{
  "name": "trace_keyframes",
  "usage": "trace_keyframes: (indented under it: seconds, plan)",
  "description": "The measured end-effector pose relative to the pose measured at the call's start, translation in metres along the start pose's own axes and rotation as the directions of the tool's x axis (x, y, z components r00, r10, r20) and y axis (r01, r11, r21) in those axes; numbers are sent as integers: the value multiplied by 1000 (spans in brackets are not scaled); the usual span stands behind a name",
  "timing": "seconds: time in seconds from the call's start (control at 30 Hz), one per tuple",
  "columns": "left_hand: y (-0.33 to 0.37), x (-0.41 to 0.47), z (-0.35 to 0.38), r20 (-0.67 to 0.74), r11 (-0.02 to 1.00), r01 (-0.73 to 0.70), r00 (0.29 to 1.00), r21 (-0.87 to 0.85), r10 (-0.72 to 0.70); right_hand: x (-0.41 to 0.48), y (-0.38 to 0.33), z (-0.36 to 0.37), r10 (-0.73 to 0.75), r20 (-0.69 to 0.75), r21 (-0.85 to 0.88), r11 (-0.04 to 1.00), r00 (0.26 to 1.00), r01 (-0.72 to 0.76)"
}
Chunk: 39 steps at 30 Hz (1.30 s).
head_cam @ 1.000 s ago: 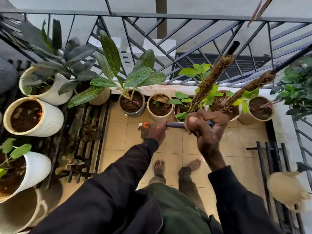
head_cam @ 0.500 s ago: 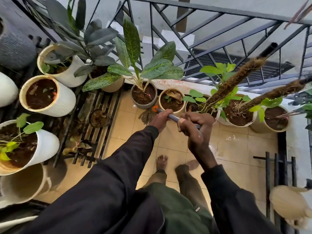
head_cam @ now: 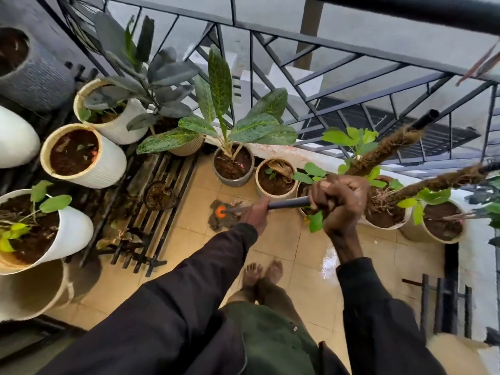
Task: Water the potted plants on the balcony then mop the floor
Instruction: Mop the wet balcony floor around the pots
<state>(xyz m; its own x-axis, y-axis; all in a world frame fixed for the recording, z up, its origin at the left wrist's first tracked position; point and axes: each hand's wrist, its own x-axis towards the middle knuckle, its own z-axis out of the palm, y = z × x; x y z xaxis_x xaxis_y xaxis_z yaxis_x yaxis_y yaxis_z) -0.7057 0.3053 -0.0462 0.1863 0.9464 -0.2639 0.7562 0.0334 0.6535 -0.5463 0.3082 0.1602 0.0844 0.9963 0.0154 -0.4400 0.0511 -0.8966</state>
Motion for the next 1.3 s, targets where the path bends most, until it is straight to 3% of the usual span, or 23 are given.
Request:
trace_keyframes:
  seconds: [0.2, 0.3, 0.4, 0.67, 0.93, 1.3]
  plan:
    - [-52, -18, 6, -52, 991, 135, 990, 25, -134, -21, 26, 11, 30, 23, -67, 997, 999, -29]
    - [-39, -19, -6, -91, 990, 137, 986, -29, -139, -20, 17, 21, -42, 83, -93, 994, 996, 50]
    - [-17, -11, -15, -143, 993, 91, 985, -72, -100, -12, -2, 36, -93, 121, -125, 986, 988, 108]
    - [15, 35, -28, -114, 988, -74, 992, -137, 58, 18, -20, 58, -224, 53, -123, 966, 973, 229]
    - [-22, 54, -80, 24, 990, -140, 990, -32, 141, 43, 21, 102, -183, -32, -38, 983, 983, 181]
    - [-128, 34, -143, 35, 997, 64, 997, 35, -65, 68, 85, 177, 10, -22, 118, 993, 1000, -7]
